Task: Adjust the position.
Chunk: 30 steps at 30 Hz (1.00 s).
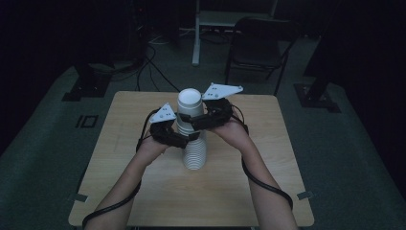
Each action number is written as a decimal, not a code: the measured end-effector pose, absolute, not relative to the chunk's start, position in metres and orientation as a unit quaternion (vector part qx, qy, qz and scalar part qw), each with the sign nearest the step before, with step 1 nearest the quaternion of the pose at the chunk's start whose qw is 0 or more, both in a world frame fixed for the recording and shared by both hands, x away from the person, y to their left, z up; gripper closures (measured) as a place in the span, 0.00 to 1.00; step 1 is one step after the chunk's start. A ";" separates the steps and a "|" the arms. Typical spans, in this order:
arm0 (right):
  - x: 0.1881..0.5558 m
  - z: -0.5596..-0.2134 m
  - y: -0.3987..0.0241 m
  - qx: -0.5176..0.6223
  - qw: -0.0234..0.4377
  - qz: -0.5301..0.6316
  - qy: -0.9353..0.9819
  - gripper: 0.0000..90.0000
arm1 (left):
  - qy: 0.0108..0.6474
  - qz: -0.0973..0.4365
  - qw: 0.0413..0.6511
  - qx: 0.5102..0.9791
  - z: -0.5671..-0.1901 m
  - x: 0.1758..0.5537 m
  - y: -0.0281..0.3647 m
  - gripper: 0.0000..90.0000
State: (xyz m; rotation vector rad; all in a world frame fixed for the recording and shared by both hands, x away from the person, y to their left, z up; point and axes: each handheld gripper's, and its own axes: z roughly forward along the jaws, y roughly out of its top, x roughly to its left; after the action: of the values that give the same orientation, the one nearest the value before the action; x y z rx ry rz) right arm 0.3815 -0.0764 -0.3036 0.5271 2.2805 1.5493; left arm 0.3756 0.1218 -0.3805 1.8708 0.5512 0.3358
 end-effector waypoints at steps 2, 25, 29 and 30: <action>0.382 -0.304 -0.076 0.187 0.166 0.544 0.801 0.21 | 0.232 0.142 0.549 0.790 -0.381 0.375 0.122 0.05; 0.373 -0.261 -0.094 0.182 0.179 0.585 0.770 0.22 | 0.225 0.143 0.546 0.794 -0.380 0.373 0.120 0.05; 0.369 -0.257 -0.095 0.178 0.185 0.582 0.772 0.22 | 0.225 0.142 0.547 0.794 -0.380 0.373 0.119 0.05; 0.369 -0.255 -0.096 0.178 0.187 0.582 0.771 0.22 | 0.223 0.141 0.546 0.795 -0.380 0.373 0.119 0.05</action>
State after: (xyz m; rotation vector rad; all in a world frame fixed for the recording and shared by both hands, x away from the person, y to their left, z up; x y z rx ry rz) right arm 0.3687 -0.0961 -0.2554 0.5023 2.1704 1.6397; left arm 0.3730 0.1191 -0.3799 1.8845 0.5283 0.3348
